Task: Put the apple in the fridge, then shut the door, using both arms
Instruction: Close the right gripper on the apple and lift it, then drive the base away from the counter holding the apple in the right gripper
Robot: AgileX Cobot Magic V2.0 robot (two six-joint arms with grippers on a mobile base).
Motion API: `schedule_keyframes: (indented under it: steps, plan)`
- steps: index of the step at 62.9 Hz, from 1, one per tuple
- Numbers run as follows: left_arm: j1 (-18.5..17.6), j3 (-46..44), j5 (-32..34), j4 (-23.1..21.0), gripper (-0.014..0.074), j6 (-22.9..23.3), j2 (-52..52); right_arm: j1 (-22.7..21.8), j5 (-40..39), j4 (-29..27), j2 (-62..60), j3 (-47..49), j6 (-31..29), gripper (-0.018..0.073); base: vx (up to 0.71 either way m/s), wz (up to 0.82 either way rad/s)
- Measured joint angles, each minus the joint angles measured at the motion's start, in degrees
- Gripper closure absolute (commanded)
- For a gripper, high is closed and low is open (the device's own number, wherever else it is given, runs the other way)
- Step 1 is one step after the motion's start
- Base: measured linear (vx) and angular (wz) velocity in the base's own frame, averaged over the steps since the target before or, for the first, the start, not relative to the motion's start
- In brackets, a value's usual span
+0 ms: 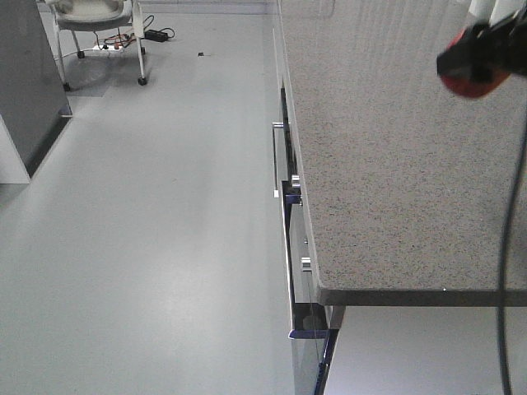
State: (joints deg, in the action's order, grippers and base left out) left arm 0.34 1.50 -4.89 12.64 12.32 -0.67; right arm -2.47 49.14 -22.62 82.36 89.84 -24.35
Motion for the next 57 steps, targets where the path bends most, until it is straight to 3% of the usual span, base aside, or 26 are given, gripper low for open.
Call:
schedule_keyframes:
  steps: [16, 57]
  plan:
    - [0.00, 0.00, 0.00, 0.00, 0.0603, 0.00, 0.00, 0.00, 6.39, -5.70, -11.46, 0.00, -2.16, 0.0569, 0.00, 0.00]
    - [0.00, 0.00, 0.00, 0.00, 0.0603, 0.00, 0.00, 0.00, 8.06, -6.28, -16.82, 0.04, -2.21, 0.0569, 0.00, 0.00]
